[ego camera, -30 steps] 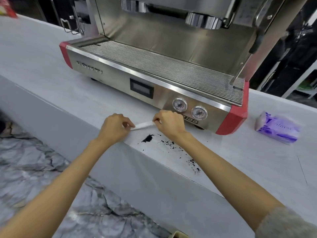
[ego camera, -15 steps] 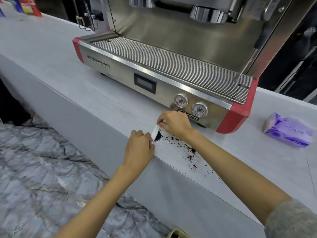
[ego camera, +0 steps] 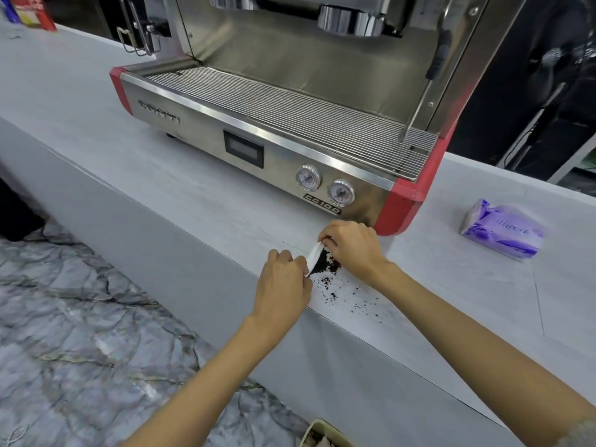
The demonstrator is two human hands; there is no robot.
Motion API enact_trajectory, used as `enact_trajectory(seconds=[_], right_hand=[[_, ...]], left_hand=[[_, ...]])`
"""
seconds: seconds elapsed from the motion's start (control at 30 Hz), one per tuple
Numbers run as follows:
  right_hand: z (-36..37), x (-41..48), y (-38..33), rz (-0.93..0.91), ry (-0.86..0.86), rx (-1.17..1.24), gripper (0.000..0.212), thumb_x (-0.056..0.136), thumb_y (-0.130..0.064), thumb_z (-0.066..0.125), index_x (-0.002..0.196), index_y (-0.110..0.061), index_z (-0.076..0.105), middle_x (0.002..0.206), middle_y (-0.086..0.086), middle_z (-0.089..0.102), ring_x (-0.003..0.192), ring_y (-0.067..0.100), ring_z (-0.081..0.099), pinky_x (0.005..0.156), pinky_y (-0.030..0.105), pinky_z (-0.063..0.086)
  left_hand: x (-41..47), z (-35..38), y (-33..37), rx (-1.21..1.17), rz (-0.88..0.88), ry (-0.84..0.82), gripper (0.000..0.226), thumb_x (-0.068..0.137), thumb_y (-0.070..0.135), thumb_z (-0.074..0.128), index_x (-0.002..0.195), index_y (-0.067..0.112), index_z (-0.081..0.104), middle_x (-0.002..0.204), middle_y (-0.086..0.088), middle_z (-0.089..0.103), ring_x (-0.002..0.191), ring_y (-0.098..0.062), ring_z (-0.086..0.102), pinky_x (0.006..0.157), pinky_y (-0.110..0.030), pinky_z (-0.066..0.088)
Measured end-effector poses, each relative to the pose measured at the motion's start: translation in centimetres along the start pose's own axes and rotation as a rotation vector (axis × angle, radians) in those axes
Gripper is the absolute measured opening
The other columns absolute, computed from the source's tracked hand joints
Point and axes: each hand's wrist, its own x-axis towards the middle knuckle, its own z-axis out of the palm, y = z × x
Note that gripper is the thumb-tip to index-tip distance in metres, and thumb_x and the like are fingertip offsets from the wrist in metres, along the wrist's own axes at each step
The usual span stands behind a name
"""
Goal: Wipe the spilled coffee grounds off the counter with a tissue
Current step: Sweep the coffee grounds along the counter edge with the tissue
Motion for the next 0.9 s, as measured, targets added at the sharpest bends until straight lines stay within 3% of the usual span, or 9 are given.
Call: enact_trajectory(seconds=[0.13, 0.23, 0.33, 0.5, 0.63, 0.7, 0.77, 0.9], right_hand=[[-0.8, -1.9, 1.3, 0.061, 0.016, 0.043, 0.022, 0.091, -0.015, 0.051, 0.098, -0.017, 0.072, 0.107, -0.004, 0.071, 0.091, 0.023, 0.067, 0.066, 0.03, 0.046], [-1.3, -2.9, 1.3, 0.109, 0.094, 0.126, 0.019, 0.091, -0.016, 0.054, 0.097, -0.016, 0.072, 0.104, -0.004, 0.071, 0.088, 0.021, 0.066, 0.065, 0.029, 0.045], [-1.4, -2.5, -0.1, 0.113, 0.122, 0.17, 0.018, 0.091, -0.016, 0.054, 0.097, -0.015, 0.071, 0.103, -0.002, 0.07, 0.087, 0.024, 0.066, 0.069, 0.034, 0.049], [-0.5, 1.3, -2.9, 0.074, 0.079, 0.073, 0.021, 0.093, -0.015, 0.049, 0.105, -0.016, 0.066, 0.115, 0.0, 0.065, 0.093, 0.033, 0.064, 0.071, 0.036, 0.047], [0.3, 3.3, -3.6, -0.012, -0.001, -0.159, 0.028, 0.089, 0.0, 0.044, 0.111, -0.012, 0.057, 0.113, 0.006, 0.062, 0.082, 0.035, 0.064, 0.046, 0.026, 0.024], [0.5, 3.4, -3.4, -0.036, -0.028, -0.202, 0.027, 0.086, 0.003, 0.043, 0.106, -0.009, 0.057, 0.109, 0.008, 0.062, 0.078, 0.034, 0.063, 0.044, 0.023, 0.016], [0.6, 3.1, -3.0, -0.016, -0.031, -0.192, 0.025, 0.087, 0.002, 0.043, 0.102, -0.01, 0.059, 0.108, 0.008, 0.062, 0.078, 0.035, 0.063, 0.045, 0.024, 0.016], [0.4, 0.7, -1.5, 0.055, 0.03, -0.129, 0.022, 0.09, -0.005, 0.045, 0.098, -0.013, 0.064, 0.104, 0.003, 0.065, 0.078, 0.035, 0.063, 0.05, 0.027, 0.028]], left_hand=[[0.3, 0.0, 0.2, -0.121, -0.004, -0.067, 0.023, 0.084, 0.008, 0.049, 0.097, 0.01, 0.068, 0.096, -0.013, 0.063, 0.099, -0.026, 0.048, 0.075, -0.025, 0.038], [1.3, -1.4, -1.1, -0.229, -0.057, -0.014, 0.021, 0.083, 0.007, 0.054, 0.092, 0.015, 0.072, 0.086, -0.009, 0.061, 0.092, -0.021, 0.05, 0.071, -0.02, 0.034], [2.8, -2.9, -3.1, -0.232, -0.061, 0.058, 0.02, 0.082, 0.007, 0.058, 0.088, 0.018, 0.073, 0.078, -0.002, 0.055, 0.083, -0.017, 0.046, 0.075, -0.023, 0.033], [5.9, -4.3, -6.5, -0.141, -0.074, 0.078, 0.021, 0.081, 0.005, 0.059, 0.089, 0.017, 0.073, 0.085, -0.014, 0.064, 0.086, -0.026, 0.054, 0.076, -0.025, 0.037], [7.8, -3.7, -7.5, -0.097, -0.075, 0.001, 0.025, 0.084, 0.005, 0.055, 0.094, 0.016, 0.074, 0.085, -0.015, 0.059, 0.093, -0.028, 0.052, 0.074, -0.024, 0.036], [8.1, -3.2, -7.4, -0.087, -0.068, -0.023, 0.027, 0.084, 0.004, 0.053, 0.095, 0.016, 0.074, 0.085, -0.016, 0.057, 0.091, -0.028, 0.05, 0.075, -0.024, 0.038], [7.9, -2.8, -7.1, -0.089, -0.054, -0.031, 0.027, 0.084, 0.003, 0.053, 0.096, 0.016, 0.073, 0.086, -0.017, 0.058, 0.088, -0.027, 0.049, 0.075, -0.027, 0.041], [6.1, -1.8, -5.7, -0.075, -0.006, -0.095, 0.03, 0.084, 0.002, 0.051, 0.1, 0.016, 0.072, 0.091, -0.019, 0.059, 0.093, -0.031, 0.05, 0.067, -0.021, 0.03]])
